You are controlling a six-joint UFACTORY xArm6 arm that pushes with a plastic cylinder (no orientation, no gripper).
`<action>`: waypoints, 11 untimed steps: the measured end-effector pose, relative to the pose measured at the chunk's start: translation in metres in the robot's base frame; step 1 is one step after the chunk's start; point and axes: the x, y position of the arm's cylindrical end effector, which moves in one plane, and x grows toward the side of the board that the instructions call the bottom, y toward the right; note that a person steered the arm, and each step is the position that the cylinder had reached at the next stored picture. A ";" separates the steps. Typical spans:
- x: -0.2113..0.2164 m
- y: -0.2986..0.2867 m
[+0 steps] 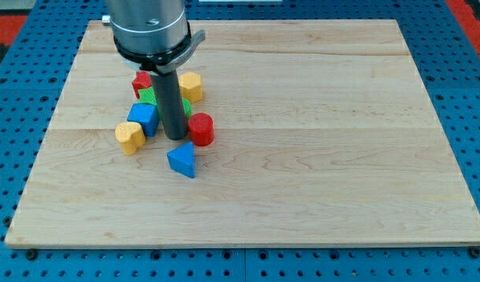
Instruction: Move the yellow heart to the bottom right corner
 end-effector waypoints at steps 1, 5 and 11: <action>-0.030 0.007; -0.076 0.041; -0.078 0.020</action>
